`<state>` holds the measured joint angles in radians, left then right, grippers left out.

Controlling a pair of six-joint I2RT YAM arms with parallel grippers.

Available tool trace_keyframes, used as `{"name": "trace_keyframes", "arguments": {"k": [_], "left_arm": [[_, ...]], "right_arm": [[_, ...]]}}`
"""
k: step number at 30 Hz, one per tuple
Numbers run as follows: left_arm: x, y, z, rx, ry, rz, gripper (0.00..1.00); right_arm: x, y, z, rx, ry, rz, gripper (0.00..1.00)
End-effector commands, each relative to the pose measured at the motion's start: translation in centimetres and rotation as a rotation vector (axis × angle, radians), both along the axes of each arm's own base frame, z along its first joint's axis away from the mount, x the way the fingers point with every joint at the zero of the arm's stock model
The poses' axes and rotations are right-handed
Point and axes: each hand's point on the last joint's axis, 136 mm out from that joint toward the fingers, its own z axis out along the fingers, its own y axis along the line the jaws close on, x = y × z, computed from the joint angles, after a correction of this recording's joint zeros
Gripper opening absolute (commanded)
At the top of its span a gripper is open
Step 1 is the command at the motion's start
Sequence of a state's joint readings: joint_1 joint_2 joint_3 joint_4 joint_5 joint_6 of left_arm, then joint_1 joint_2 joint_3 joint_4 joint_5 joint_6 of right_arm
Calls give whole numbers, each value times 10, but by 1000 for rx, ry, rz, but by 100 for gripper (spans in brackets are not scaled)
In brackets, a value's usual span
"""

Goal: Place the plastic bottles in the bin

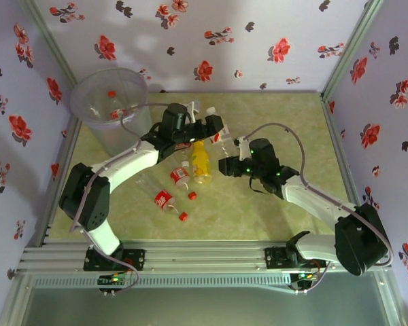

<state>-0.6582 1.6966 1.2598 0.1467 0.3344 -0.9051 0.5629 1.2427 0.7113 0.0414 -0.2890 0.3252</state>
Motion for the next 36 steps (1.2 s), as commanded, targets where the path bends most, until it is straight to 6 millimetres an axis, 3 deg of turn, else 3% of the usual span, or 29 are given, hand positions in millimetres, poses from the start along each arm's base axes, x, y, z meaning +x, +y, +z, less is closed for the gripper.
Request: {"name": "trace_keyframes", "arguments": {"k": [1,9,12,16,21,25,29,32,36], "left_arm": [[-1,-13,16,-47,-29,-24,80],[0,-14,21,-56,-38,-26,55],[1,-13,22,-53,-42,-25,53],[6,-7,26,-47,-54,-15,52],[19,9,41,-15,-94,7,52],[28,29,73,28,-167,22,52],[39,65,119,81,-257,63,51],[43,100,160,120,-339,107,41],[41,151,212,160,-431,191,29]], "right_arm": [[2,3,7,31,-27,2,56],[3,3,2,18,-20,2,59],[4,3,3,17,-22,2,72],[3,-2,9,-1,-37,-4,99],[3,-20,24,15,-48,-54,99],[1,-56,33,-9,-81,-157,99],[-6,-92,27,-52,-101,-251,99],[-11,-105,18,-71,-74,-284,99],[-10,-106,-1,-84,-36,-300,99]]}}
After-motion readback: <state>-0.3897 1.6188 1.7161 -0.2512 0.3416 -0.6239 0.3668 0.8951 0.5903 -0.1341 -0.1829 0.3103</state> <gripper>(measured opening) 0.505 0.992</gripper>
